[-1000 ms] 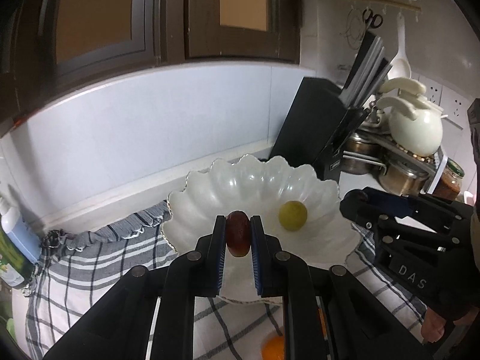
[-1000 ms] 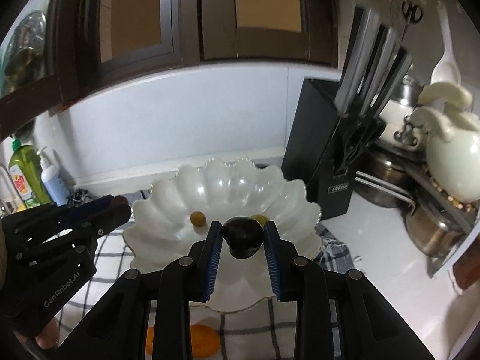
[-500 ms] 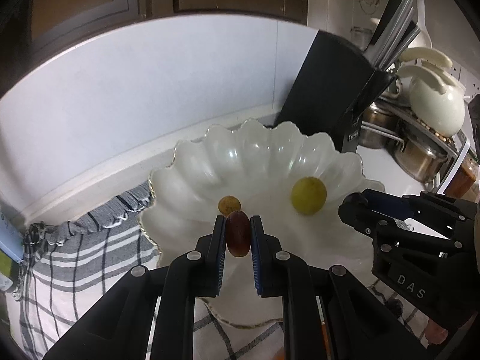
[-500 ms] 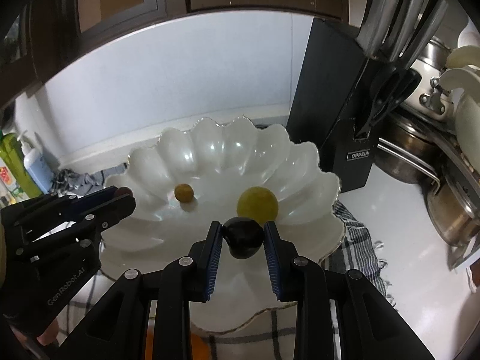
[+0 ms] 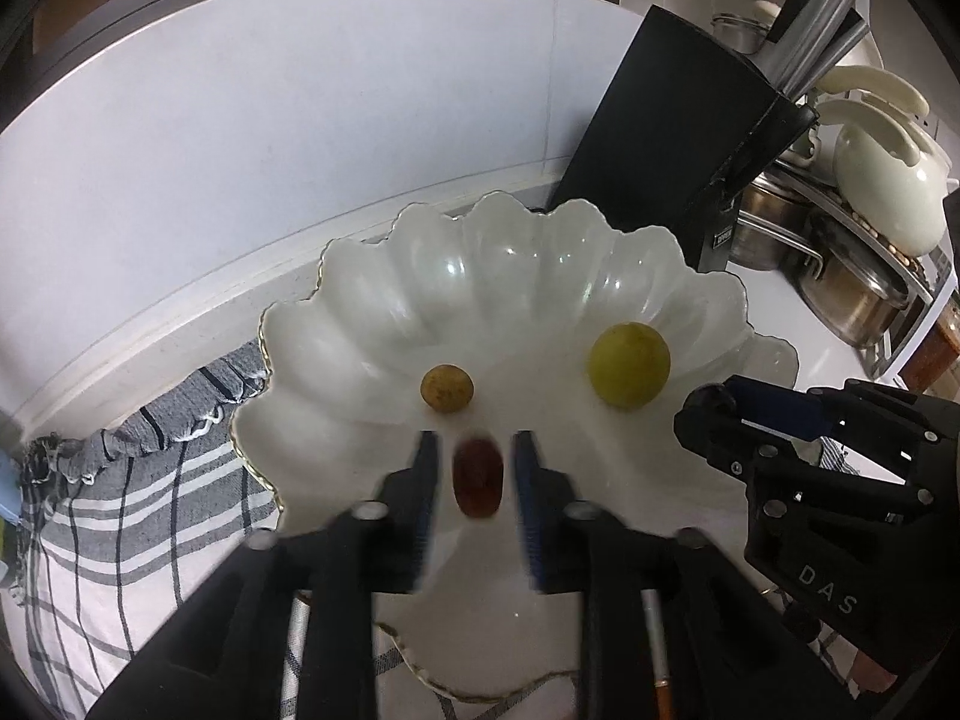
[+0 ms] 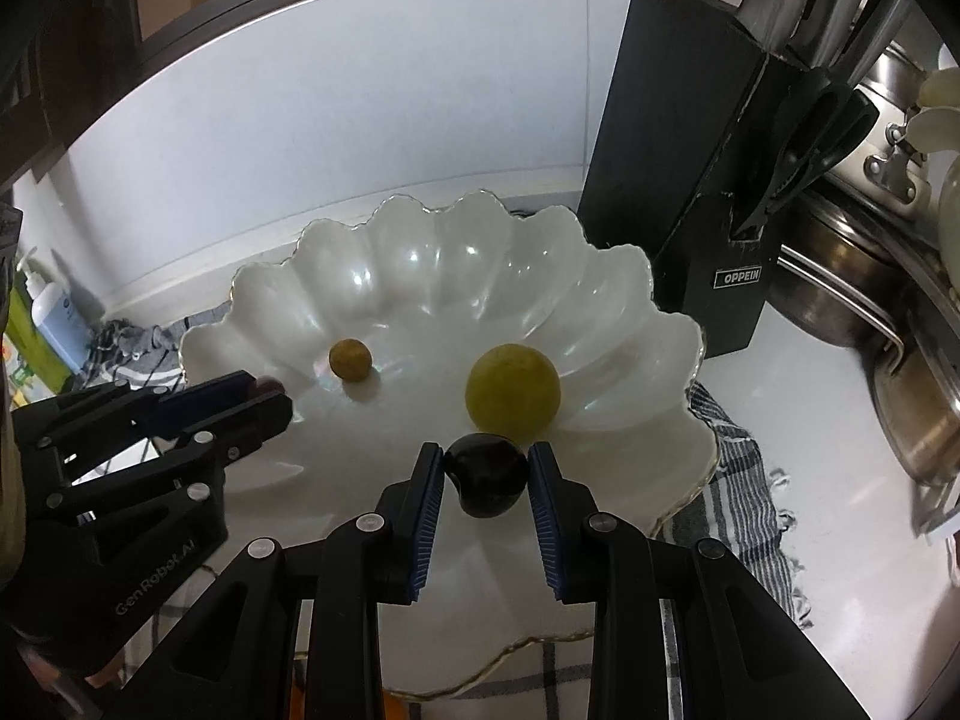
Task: Organize fruits
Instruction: 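Open both tools to drop the date and plum into the bowl, then withdraw both open tools from the bowl toward the remaining fruits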
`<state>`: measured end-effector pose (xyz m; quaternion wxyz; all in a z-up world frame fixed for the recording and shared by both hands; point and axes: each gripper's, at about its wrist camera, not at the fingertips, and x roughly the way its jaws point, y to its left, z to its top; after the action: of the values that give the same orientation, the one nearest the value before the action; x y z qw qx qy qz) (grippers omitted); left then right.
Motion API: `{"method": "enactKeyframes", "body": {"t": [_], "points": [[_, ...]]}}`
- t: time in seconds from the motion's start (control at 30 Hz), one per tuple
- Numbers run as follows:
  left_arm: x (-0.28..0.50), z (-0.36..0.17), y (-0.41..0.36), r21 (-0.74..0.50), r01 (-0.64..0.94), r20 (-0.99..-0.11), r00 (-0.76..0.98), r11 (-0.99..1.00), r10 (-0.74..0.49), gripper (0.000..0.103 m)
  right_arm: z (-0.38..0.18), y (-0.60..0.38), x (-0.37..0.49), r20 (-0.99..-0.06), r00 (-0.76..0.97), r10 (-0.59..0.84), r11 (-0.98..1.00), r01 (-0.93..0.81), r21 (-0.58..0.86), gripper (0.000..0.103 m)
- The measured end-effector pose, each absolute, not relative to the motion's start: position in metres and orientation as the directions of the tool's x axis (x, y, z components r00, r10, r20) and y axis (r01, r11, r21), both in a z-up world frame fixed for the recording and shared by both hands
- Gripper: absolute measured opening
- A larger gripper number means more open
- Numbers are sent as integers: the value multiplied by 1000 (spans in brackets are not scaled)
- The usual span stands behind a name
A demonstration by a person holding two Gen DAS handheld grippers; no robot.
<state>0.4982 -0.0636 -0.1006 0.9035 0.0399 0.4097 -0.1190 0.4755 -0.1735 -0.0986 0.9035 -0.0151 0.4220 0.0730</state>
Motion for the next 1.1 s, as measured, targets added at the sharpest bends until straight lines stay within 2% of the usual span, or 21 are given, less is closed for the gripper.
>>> {"method": "enactKeyframes", "body": {"t": [0.1,0.2,0.27,0.5,0.6,0.9,1.1], "points": [[497,-100,-63,-22,245,-748,639,969,-179,37,-98,-174,475,-761,639,112,990,-139,28,41],[496,-99,-61,-27,237,-747,640,971,-177,47,-96,-175,473,-758,645,102,991,-133,19,41],[494,-98,-60,-26,237,-746,642,971,-177,49,-94,-176,471,-753,651,95,992,-128,15,41],[479,-83,-57,-2,226,-721,675,974,-158,68,-78,-177,455,-721,688,79,993,-118,-4,41],[471,-74,-54,-1,211,-705,693,978,-150,73,-68,-177,446,-704,706,76,993,-116,-9,41],[436,-41,-49,29,192,-642,755,981,-129,83,-39,-174,415,-650,756,74,992,-120,-26,41],[413,-21,-47,31,190,-606,784,981,-133,83,-23,-176,396,-620,780,83,992,-121,-20,41]]}}
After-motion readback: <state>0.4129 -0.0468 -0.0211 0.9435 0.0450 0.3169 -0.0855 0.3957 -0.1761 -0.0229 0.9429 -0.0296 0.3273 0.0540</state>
